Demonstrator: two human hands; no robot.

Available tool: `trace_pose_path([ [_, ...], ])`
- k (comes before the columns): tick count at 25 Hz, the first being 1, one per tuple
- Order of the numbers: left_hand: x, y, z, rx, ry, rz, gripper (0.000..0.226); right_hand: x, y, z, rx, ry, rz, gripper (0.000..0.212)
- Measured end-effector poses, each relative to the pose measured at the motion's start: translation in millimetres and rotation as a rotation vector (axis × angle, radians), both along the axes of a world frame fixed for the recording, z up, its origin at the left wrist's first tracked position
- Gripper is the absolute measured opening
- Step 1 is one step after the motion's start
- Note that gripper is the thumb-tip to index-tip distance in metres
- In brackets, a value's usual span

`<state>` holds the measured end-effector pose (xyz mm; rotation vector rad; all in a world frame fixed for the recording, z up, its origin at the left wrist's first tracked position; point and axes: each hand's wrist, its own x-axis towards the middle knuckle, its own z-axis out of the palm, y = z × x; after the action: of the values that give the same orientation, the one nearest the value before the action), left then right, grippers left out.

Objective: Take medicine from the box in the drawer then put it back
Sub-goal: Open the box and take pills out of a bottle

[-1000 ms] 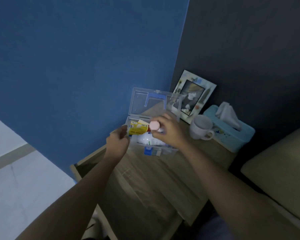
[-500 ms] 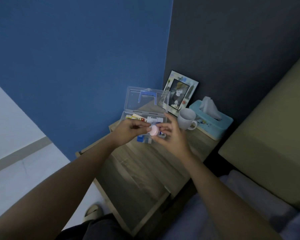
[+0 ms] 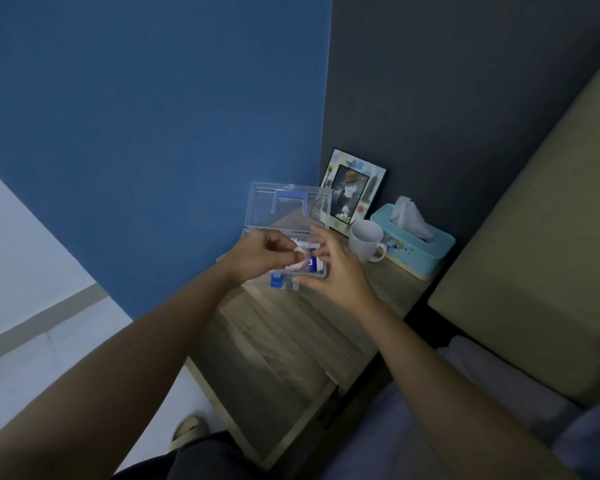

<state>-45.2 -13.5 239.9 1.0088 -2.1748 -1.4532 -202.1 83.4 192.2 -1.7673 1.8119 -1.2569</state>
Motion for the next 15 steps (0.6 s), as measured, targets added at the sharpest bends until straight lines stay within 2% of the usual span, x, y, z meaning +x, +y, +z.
trace_pose_path([
  [3,0,1,2,0.039,0.014,-0.034,0.024,-7,5,5,0.040,0.184,0.014,0.065],
  [6,-2,2,3,0.038,0.008,-0.067,0.024,-10,7,8,0.016,0.266,0.036,0.057],
  [11,-3,0,7,-0.014,-0.018,-0.111,0.027,-11,5,14,0.056,0.359,0.034,0.047],
  [15,-5,-4,12,-0.029,-0.033,-0.149,0.028,-12,4,19,0.068,0.329,0.021,0.044],
])
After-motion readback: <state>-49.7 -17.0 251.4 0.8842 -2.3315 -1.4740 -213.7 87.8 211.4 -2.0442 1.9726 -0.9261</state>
